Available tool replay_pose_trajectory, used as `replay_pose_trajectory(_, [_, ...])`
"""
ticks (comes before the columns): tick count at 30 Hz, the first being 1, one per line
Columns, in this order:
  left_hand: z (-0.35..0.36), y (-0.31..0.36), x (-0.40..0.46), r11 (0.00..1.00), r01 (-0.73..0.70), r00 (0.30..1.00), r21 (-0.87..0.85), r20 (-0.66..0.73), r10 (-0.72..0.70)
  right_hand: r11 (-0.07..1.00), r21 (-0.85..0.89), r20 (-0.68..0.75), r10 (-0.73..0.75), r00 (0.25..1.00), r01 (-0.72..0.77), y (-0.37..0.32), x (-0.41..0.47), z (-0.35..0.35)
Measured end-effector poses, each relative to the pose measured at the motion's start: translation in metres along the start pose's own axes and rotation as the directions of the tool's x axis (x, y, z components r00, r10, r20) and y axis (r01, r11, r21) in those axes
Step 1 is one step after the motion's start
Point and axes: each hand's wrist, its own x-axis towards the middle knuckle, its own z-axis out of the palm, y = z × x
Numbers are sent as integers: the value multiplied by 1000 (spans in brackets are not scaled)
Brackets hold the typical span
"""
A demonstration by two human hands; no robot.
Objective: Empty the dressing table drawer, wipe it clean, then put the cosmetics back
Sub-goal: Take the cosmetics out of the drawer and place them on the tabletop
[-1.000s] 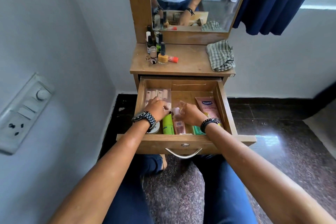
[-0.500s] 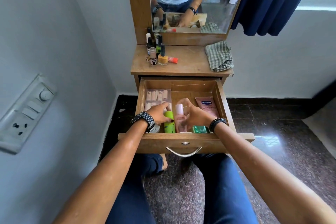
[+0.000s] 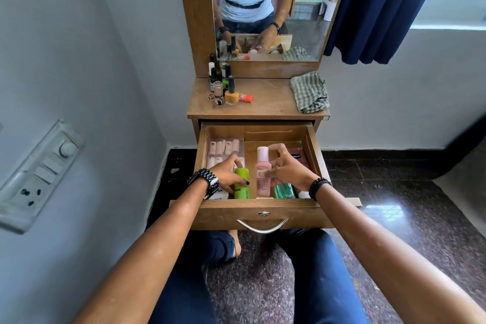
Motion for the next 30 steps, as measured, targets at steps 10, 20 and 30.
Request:
replay_pose_trajectory(10, [-15, 2, 0, 940, -87, 995, -329, -74, 66, 964, 265, 7, 35, 999, -36, -11, -3, 6])
replay_pose_trajectory(20, [-71, 3, -2, 783, -357, 894, -510, -429, 129, 886, 461, -78, -13, 997, 48, -46, 8, 18])
replay_pose_trajectory(30, [-149, 37, 24, 983, -126, 669, -133, -744, -15, 815, 564, -161, -48, 986, 132, -62, 22, 16])
